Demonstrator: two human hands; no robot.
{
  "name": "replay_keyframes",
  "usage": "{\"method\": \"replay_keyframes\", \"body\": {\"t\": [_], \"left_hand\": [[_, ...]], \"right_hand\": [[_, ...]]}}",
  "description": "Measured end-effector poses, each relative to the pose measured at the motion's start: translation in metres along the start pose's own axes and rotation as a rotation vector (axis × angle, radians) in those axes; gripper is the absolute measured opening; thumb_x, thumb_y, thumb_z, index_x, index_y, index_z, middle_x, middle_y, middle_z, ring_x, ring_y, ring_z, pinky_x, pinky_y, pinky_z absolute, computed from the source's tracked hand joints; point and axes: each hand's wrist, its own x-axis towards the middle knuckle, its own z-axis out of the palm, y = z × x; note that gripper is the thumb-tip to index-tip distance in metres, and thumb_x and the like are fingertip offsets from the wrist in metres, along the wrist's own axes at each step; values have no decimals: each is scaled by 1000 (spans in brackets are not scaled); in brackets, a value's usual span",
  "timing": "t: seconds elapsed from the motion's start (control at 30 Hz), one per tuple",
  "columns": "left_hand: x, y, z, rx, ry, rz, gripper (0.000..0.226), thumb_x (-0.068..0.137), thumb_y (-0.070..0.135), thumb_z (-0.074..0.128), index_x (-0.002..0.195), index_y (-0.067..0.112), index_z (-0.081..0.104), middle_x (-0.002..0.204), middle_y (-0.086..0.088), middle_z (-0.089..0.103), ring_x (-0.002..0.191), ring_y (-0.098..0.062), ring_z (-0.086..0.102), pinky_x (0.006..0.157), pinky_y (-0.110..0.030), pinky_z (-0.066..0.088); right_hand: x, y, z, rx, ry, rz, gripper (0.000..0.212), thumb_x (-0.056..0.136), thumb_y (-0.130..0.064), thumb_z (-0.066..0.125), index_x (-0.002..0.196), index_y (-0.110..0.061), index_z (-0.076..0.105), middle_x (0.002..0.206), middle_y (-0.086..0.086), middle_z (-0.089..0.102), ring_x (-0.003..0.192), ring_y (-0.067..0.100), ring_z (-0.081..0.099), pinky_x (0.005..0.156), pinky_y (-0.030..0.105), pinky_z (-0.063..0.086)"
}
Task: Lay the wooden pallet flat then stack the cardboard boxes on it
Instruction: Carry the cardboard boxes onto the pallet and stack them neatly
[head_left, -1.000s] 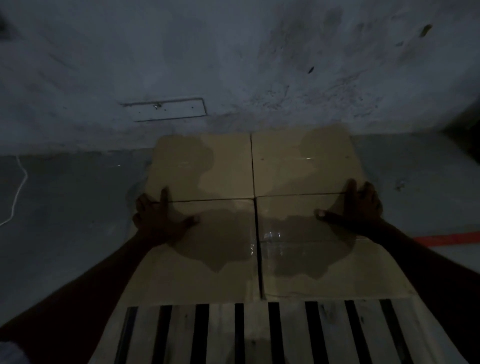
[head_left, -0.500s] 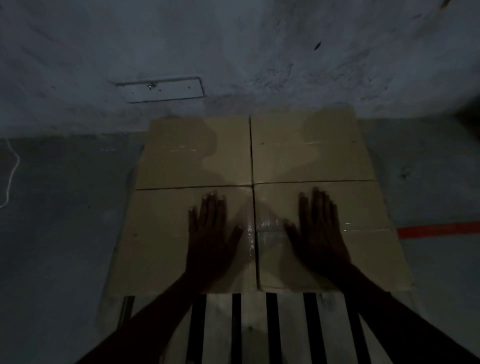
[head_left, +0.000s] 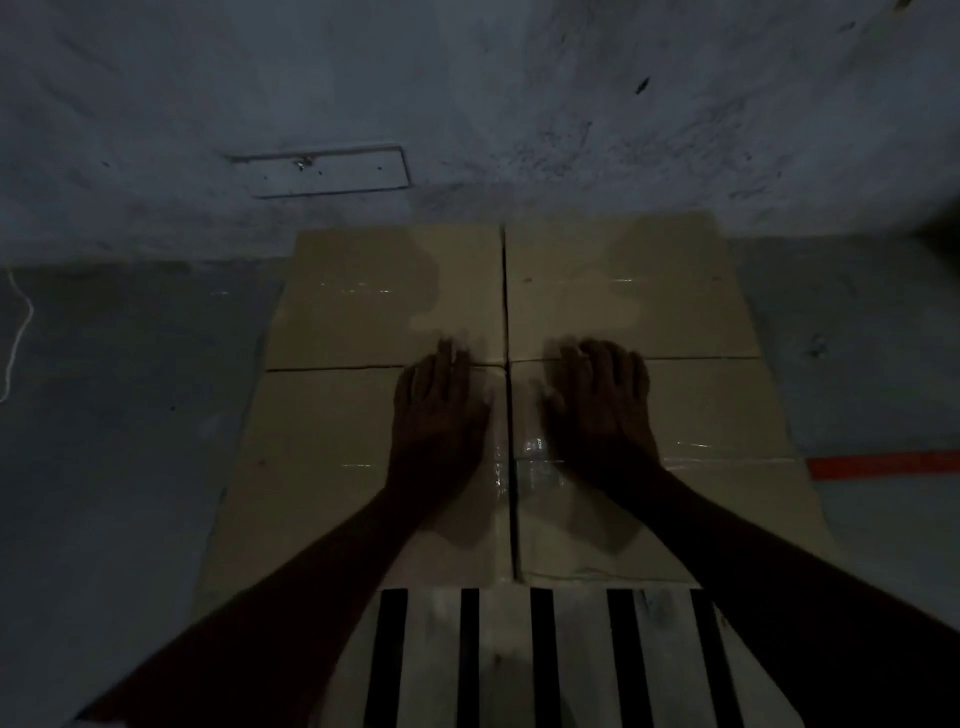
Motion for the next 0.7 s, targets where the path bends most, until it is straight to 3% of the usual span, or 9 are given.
{"method": "replay_keyframes", "body": {"t": [0.07,0.2,0.37,0.7], "left_hand": [[14,-6,2,31,36,-55,63,102,50,42,154,13,42,154,-22,43,139,-42,43,115,-57,30],[33,-19,16,-10,-110,-74,69,101,62,24,158,24,31,167,-15,21,155,-34,15,125,-54,10],[35,-17,22,-10,-89,-101,71,101,63,24,160,23,26,169,-11,15,158,-27,7,127,-52,5],[35,-18,26,-22,-115,-127,68,103,62,21,162,28,19,171,-4,11,158,-23,4,127,-50,6]], "right_hand": [[18,-3,6,31,-22,25,68,100,-50,34,149,-3,42,152,27,40,143,47,33,119,60,19],[38,14,20,7,-131,52,80,101,-59,21,159,-4,20,165,25,12,154,40,4,123,58,5],[43,16,30,-50,-196,86,79,101,-64,17,160,-13,16,167,19,7,156,31,-1,124,55,-2],[42,16,31,-55,-165,71,77,101,-64,18,159,-13,23,167,18,13,156,30,6,124,53,4]]}}
